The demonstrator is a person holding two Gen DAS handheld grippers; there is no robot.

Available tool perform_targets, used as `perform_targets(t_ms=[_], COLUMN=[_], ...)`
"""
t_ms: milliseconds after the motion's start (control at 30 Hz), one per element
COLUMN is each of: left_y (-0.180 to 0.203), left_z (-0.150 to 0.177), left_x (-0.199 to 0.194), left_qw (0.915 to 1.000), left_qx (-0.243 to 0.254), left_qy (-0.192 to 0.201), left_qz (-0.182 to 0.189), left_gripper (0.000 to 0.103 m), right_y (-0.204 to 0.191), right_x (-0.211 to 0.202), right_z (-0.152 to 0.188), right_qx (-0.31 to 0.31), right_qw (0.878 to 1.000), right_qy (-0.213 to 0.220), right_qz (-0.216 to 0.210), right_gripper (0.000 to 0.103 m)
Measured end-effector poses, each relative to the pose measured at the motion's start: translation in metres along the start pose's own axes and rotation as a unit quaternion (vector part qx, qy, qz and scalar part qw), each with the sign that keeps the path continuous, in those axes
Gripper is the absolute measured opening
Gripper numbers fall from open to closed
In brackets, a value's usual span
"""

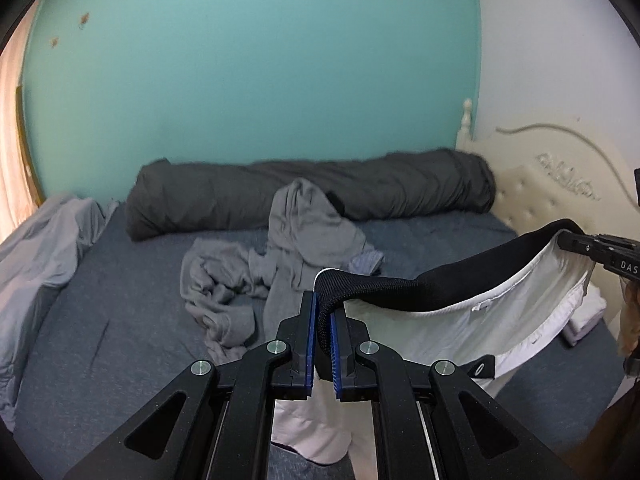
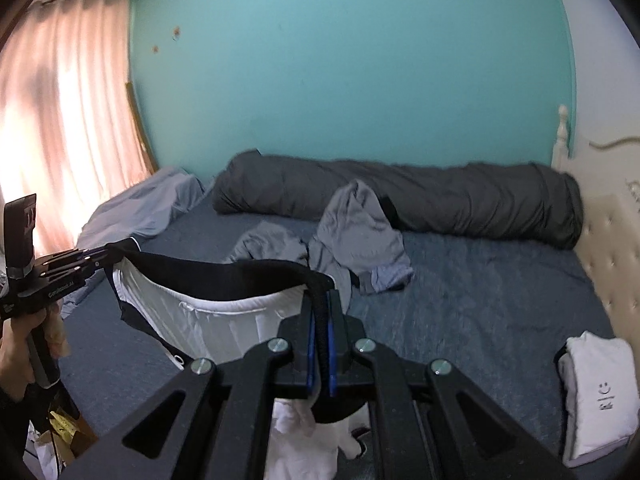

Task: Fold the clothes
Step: 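Lower the held white shirt toward the bed with both grippers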

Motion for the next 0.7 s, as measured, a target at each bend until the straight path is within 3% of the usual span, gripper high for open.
perform_targets(t_ms=[367,700], left_y=[-0.016,-0.038], left_z=[0.025,0.057], left_x=[0.15,0.29], left_qw=[0.9978,0.9906], left_qx=[-0.007,-0.01], left_qy=[-0.066,-0.135], left_qz=[-0.005,-0.017], left_gripper=[0.006,0.006], right_y=[0.063,0.11], right_x=[0.14,0.264], right_z=[0.028,0.045], right_qx=[0.026,0.041], right_qw=[0.997,0.993], right_qy=[-0.064,-0.104], right_qz=[0.019,0.035], right_gripper=[0.004,0.004])
Point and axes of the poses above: each gripper's, at about its wrist camera, not at the fingertips, and x roughly the way its jaws point, y to its right, z to its underside, the point moved 10 cm from there along x, roughly the way its jaws point, and after that the axes turned 1 degree about -z, right-handed, at the moved point
